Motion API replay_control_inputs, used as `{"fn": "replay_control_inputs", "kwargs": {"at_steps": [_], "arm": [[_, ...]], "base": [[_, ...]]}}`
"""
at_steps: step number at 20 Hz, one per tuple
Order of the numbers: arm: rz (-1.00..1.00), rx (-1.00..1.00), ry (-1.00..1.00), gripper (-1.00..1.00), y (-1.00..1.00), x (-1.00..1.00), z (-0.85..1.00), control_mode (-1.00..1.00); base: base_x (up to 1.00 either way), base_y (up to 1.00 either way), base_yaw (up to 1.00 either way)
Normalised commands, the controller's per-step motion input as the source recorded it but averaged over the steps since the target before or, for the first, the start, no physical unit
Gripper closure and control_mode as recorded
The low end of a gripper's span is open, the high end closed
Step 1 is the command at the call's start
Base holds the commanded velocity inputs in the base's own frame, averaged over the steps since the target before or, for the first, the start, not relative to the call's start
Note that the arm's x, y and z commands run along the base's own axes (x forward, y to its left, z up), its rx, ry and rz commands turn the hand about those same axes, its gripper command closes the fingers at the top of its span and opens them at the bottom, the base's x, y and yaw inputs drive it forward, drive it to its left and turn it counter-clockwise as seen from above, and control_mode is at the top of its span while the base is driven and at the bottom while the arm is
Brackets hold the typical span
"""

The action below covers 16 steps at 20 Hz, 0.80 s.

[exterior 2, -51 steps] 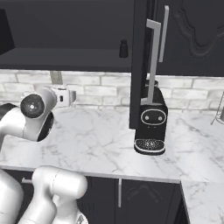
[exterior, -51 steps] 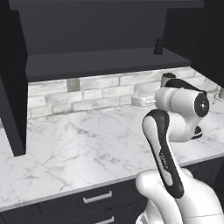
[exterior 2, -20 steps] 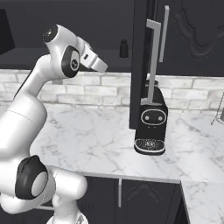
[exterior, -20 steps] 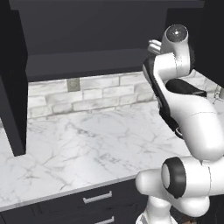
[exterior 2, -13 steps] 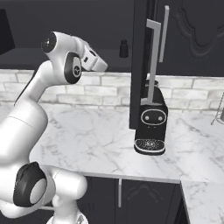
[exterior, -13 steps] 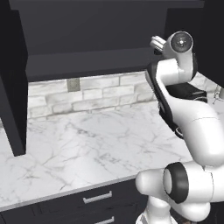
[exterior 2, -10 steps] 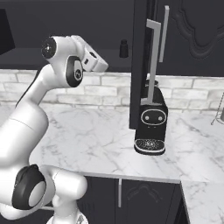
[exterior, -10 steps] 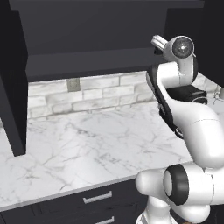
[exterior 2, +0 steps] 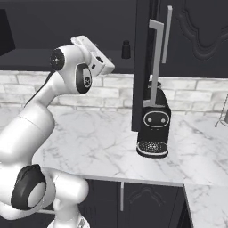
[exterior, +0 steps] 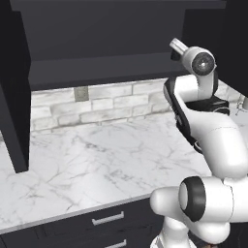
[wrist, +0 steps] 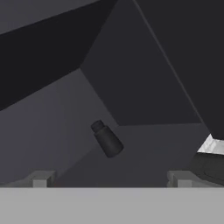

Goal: Collect the turmeric, mayonnaise, and shaker from the cabinet and place them next to the stove.

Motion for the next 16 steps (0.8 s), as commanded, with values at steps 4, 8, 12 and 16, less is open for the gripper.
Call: {"fn": "replay_control_inputs", "kwargs": {"at_steps": [4,8,12,16], "arm": [[0.0,0.0,0.0,-1.0,0.0,0.02,0.0,-1.0],[0.0,-0.12,0.02,-1.0,-0.09,0.01,-0.09,-1.0],[0.0,-0.21,0.03,-1.0,-0.1,0.16,0.0,-1.0],[0.0,-0.2,0.05,-1.0,-0.01,0.2,0.0,-1.0]], "base": [[0.0,0.0,0.0],[0.0,0.0,0.0],[0.0,0.0,0.0],[0.0,0.0,0.0]]}}
